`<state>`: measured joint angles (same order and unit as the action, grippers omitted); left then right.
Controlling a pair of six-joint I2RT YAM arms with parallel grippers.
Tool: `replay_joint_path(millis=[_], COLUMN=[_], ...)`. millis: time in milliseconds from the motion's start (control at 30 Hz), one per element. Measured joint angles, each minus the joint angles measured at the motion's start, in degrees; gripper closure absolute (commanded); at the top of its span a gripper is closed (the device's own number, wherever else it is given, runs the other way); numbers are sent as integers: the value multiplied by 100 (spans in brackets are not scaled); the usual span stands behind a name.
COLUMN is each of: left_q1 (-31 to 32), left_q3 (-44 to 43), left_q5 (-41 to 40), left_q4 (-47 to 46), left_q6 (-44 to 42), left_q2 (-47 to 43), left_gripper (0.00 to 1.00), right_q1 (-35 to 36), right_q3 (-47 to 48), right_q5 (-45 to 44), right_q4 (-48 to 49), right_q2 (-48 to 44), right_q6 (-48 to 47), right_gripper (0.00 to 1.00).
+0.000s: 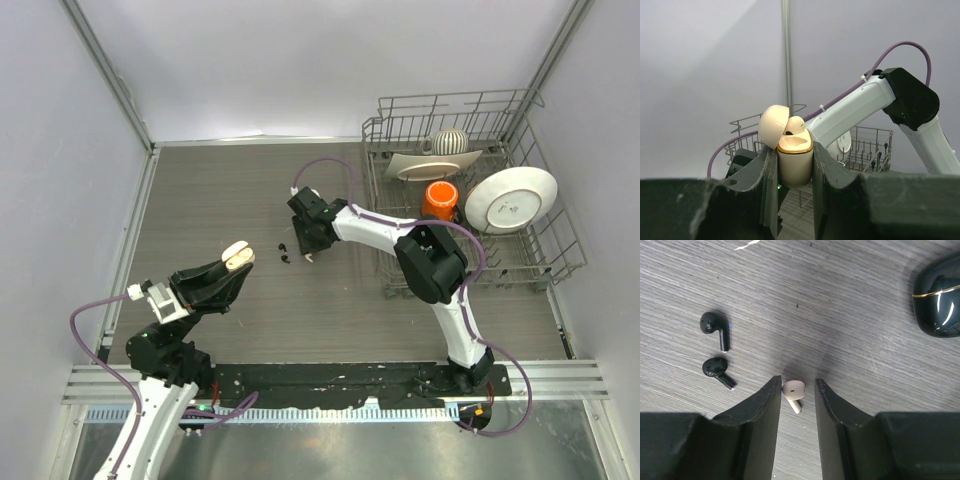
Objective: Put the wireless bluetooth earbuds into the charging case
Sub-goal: Pick up the earbud from the center of the board.
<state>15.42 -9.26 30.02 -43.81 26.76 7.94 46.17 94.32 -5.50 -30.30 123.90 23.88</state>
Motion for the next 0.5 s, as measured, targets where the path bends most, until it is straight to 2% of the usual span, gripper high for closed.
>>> replay_joint_path(millis=[500], left_q1=[0], left_q3=[0], left_q5=[-39], left_q4=[2], left_q6=[2], left_q2=[-79], left_gripper=[100], right_q1=[61], right_q3=[0], right_q5=[-136], right_q4=[-109], right_q2=[28], right_q6=[-26], right_gripper=[65])
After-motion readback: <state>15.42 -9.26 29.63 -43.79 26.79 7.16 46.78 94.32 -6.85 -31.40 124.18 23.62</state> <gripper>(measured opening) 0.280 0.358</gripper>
